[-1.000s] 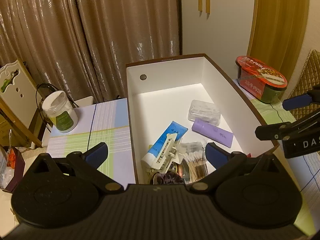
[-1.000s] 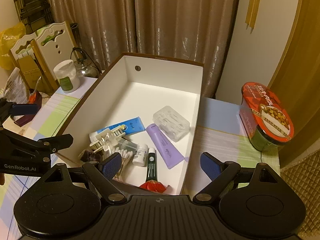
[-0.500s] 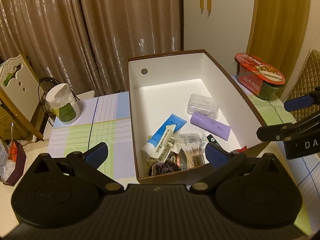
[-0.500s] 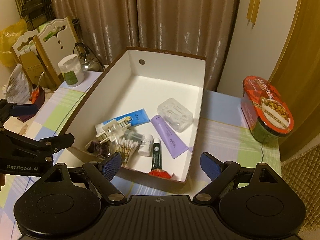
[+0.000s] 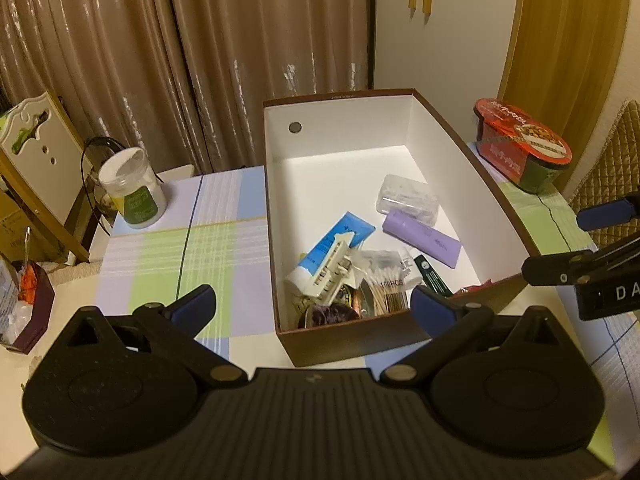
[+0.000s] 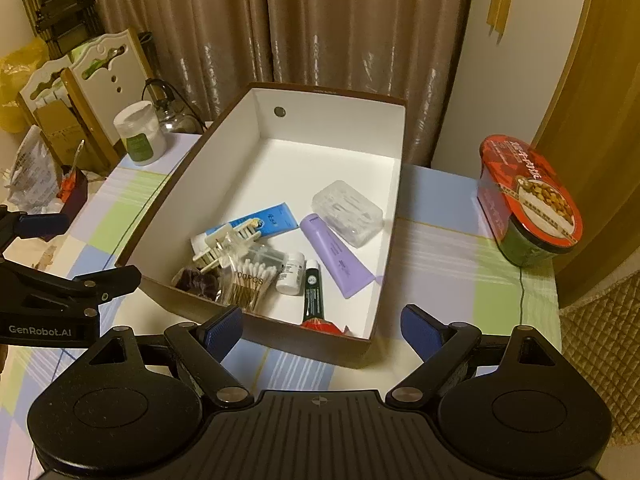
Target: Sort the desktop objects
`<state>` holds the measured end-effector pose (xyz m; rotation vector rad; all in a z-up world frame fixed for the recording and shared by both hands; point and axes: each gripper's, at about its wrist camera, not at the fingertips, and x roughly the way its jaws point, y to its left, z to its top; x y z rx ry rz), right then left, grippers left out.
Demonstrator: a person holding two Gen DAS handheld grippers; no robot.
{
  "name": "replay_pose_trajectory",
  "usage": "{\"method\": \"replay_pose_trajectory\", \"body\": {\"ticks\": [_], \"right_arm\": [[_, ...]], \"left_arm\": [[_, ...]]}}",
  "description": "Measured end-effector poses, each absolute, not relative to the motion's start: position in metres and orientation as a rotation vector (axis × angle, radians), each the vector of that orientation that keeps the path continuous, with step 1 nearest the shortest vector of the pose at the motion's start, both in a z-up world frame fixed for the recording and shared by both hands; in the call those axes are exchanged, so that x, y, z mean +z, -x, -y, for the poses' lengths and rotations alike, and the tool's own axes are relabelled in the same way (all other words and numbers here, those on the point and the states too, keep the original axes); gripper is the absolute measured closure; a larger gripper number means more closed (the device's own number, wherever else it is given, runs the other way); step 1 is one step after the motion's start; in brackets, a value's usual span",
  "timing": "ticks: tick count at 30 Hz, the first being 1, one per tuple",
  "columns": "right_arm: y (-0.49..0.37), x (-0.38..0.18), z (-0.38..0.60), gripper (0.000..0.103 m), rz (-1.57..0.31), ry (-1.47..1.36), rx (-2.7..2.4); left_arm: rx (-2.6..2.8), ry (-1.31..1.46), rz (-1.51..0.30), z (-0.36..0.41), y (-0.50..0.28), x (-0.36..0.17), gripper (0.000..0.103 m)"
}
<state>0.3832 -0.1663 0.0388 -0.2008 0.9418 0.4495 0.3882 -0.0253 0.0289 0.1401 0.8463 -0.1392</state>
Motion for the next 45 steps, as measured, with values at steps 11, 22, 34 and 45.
{"method": "replay_pose_trajectory", "body": {"ticks": [11, 22, 34, 45], "right_arm": [[-0.376, 0.038, 0.172, 0.015, -0.953, 0.204, 0.437], [-0.371, 0.036, 0.178, 0.015, -0.969, 0.202, 0.429], [-0.369, 0.035, 0.181, 0.015, -0.981, 0.203, 0.428], [-0.372, 0.04, 0.181, 0.015, -0.973, 0.206, 0.426]], "left_arm": [[-0.133, -0.122, -0.881, 0.029, -0.382, 0.024, 0.001], [-0.133, -0.124, -0.899, 0.037, -0.375, 0.017, 0.001], [-0.127, -0.126, -0.903, 0.039, -0.374, 0.017, 0.001], [-0.123, -0.124, -0.904, 0.039, -0.376, 0.019, 0.001]]}}
